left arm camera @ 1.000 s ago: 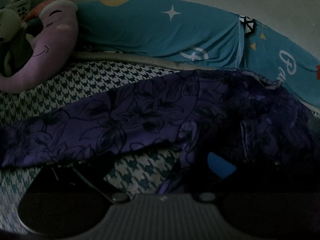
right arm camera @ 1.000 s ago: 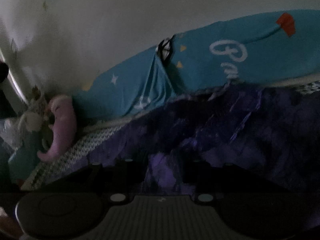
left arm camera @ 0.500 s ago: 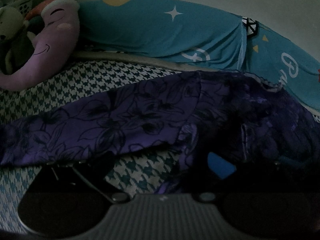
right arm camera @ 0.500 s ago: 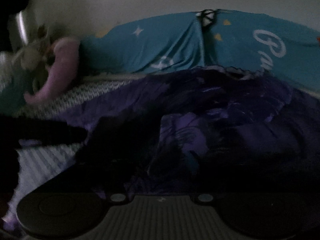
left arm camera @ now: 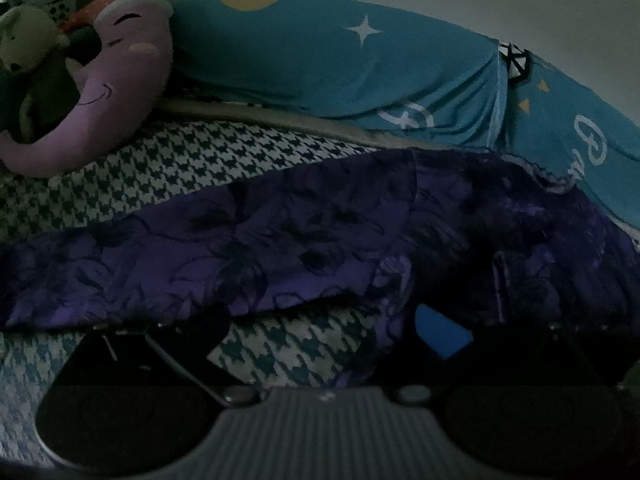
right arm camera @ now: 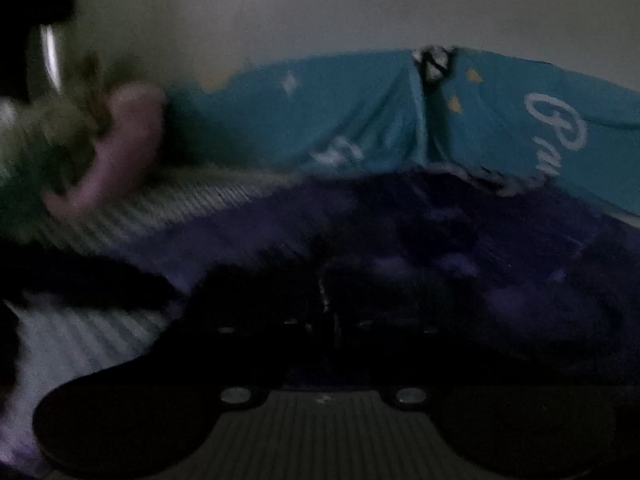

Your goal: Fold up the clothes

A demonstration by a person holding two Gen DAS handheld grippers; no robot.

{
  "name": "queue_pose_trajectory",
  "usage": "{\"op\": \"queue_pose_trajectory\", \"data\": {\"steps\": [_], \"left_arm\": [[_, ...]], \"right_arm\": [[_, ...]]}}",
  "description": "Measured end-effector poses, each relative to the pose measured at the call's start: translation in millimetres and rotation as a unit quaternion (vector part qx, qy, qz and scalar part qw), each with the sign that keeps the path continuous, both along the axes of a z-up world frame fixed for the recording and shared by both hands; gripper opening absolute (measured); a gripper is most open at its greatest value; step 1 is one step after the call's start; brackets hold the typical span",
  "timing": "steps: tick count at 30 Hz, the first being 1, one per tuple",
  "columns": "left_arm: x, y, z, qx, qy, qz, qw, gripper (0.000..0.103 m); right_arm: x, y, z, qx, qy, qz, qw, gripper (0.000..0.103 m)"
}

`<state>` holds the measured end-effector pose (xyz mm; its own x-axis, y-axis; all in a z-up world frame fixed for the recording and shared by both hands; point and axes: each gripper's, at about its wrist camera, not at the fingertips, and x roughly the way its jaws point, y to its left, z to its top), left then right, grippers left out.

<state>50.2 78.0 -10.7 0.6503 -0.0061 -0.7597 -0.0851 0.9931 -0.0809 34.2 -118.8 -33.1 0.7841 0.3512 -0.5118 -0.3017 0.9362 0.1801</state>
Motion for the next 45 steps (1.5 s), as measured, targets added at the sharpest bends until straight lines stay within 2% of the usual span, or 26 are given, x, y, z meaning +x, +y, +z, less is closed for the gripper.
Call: {"op": "queue_pose_trajectory", "data": {"steps": [3,4,5,7,12,19,27,37,41,45], "left_arm": [[0.2,1.7,3.0,0.008,-0.008,0.007,0.9999,0.103],[0.2,2.9,4.5,0.012,-0.013,0.012,0.9998,0.103],[0.3,4.7,6.2,0.016,-0.018,0.019,0.9995,0.103],[0.4,7.7,9.4,0.019,-0.027,0.029,0.999,0.103],[1.6,1.7,9.0,0.019,-0.023,0.017,0.9994,0.103],[-2.2,-21.3,12.3,0.032,-0.036,-0.02,0.9987,0.103],[-2.9,-45.4,12.1,0.028,-0.039,-0.046,0.9978,0.103],[0.7,-68.7,3.6,0.043,-0.034,-0.058,0.9968,0.103],[4.2,-70.6,-0.1,0.049,-0.026,-0.054,0.997,0.103],[6.5,-70.7,-3.1,0.052,-0.019,-0.052,0.9971,0.103]], "right_arm": [[-2.2,-0.5,13.6,0.054,-0.011,0.038,0.998,0.009],[-2.5,-0.4,16.7,0.062,-0.011,0.044,0.997,0.014],[-2.4,0.0,18.5,0.06,-0.008,0.045,0.997,0.024],[-3.9,-2.9,20.6,0.047,-0.007,0.042,0.998,0.03],[-12.9,-24.2,26.8,0.031,-0.006,0.008,0.999,0.03],[-30.7,-79.9,41.2,0.0,-0.028,-0.056,0.998,0.03],[-48.1,-157.5,48.3,0.012,-0.025,-0.136,0.99,0.031],[-64.7,-206.2,38.1,-0.039,-0.01,-0.192,0.981,0.039],[-68.8,-210.1,25.5,-0.08,0.009,-0.179,0.981,0.045],[-72.7,-212.7,12.0,-0.123,0.03,-0.162,0.979,0.047]]}}
